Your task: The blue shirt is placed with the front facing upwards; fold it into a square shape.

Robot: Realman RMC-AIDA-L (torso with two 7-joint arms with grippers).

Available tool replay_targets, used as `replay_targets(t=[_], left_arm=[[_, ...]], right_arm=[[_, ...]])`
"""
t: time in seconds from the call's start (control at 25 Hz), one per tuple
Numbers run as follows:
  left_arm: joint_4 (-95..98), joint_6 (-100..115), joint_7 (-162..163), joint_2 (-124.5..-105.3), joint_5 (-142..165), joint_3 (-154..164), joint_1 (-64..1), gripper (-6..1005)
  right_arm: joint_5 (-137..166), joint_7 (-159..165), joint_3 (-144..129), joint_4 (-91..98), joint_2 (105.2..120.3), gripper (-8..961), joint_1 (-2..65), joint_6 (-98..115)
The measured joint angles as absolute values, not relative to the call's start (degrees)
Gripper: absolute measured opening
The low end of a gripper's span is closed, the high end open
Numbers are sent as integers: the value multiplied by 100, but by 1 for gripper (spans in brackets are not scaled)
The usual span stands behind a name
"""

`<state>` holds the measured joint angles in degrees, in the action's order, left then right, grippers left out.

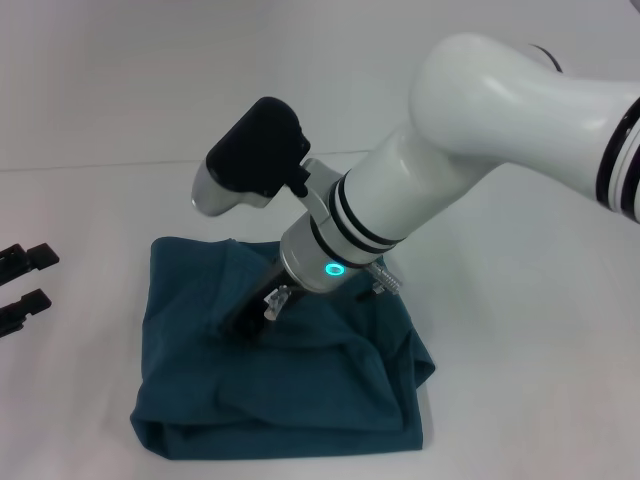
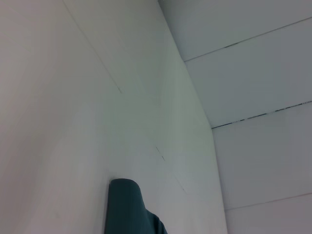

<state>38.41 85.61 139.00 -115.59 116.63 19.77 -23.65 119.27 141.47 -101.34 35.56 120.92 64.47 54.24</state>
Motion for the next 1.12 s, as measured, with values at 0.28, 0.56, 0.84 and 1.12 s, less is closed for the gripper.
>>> replay_targets(t=[0.28,0.56,0.84,1.12], left_arm=[[3840,8589,13895,-11558,11663,1977,-2338,785],[3840,8595,13896,-11557,11663,1978,-2344,786],[3841,8592,13895,-11568,11663,2018,-2411,786],[3840,8596,13907,-11575,11663,2022,-2418,786]], right_arm=[[12106,14585,-9389,4090,11948,26,5946,5682],[13037,14838,-7658,5042,11922,21,5044,6550],[13485,14920,-6698,5377,11731,20,4644,6784],[14084,14999,-6596,4839,11737,21,4785,6353]])
